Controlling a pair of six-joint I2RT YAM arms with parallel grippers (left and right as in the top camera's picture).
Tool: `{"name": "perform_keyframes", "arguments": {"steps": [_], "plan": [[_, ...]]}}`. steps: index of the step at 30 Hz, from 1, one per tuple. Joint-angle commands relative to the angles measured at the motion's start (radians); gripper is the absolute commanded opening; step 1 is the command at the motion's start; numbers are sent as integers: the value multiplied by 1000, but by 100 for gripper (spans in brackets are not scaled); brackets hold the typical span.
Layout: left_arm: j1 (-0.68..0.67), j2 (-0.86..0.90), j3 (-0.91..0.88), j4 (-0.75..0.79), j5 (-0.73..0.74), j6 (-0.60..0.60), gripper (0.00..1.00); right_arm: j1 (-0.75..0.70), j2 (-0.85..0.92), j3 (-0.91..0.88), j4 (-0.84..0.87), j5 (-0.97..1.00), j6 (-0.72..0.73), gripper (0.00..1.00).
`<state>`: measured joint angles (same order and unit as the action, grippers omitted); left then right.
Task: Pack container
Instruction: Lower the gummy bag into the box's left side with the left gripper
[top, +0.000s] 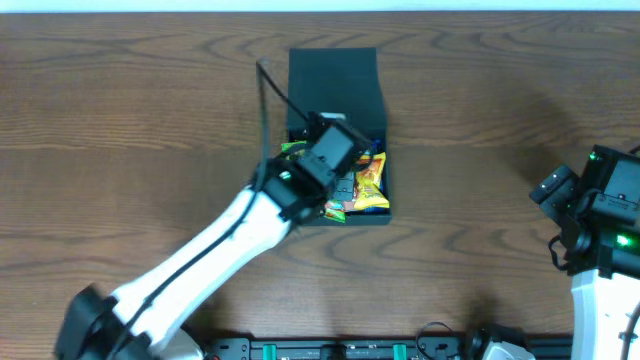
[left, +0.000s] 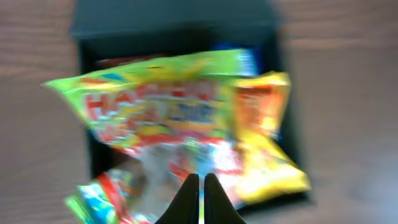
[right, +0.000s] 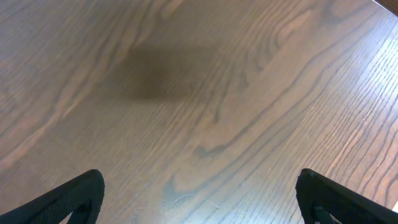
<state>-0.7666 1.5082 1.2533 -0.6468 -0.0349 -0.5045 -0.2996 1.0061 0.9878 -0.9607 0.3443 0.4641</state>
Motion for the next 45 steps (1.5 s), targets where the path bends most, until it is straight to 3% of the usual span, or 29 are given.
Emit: {"name": "perform_keyframes", "arguments": {"steps": [1,3,9,15,17,22,30,35,45], "plan": [[56,-38,3,-31,399,198,6,-8,-2,-3,0,10,14,99],[96,-56,3,-86,528,265,6,-8,-2,-3,0,10,14,99],[227,-63,-42,-169,643,405,6,-8,-2,-3,0,10,14,99],[343,-48,-183,-62,838,536,7,-8,-2,-3,0,10,14,99],[359,-28,-220,-15,895,554,6,-8,-2,-3,0,10,14,99],[360,64,-248,-7,1126,724,7,-8,-2,-3,0,10,14,99],[360,228,-248,46,1060,742,6,-8,-2,-3,0,10,14,99],[362,290,-248,170,1049,743,6,-8,-2,-3,0,10,14,99],[362,303,-248,331,1048,634,6,-7,-2,-3,0,10,14,99]]}}
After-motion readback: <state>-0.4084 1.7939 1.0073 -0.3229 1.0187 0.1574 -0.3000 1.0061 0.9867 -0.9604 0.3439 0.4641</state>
